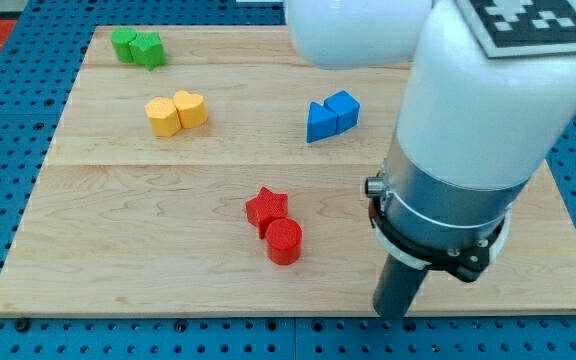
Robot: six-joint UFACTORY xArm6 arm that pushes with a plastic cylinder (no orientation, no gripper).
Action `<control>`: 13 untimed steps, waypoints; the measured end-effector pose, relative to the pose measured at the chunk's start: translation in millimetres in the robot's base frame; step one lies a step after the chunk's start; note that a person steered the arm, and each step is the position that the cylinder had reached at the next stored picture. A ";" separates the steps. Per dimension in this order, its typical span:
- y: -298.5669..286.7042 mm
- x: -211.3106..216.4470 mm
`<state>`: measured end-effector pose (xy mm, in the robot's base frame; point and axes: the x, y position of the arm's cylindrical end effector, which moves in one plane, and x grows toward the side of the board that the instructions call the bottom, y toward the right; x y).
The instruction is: Place your arm in between the red circle and blue triangle
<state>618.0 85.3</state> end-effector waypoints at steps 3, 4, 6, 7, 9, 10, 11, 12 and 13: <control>-82.6 -46.7; -113.0 -59.3; -113.0 -87.8; -115.2 -118.9; -120.7 -188.0; -99.2 -156.4; -66.0 -171.0; -66.0 -213.7; -72.6 -215.3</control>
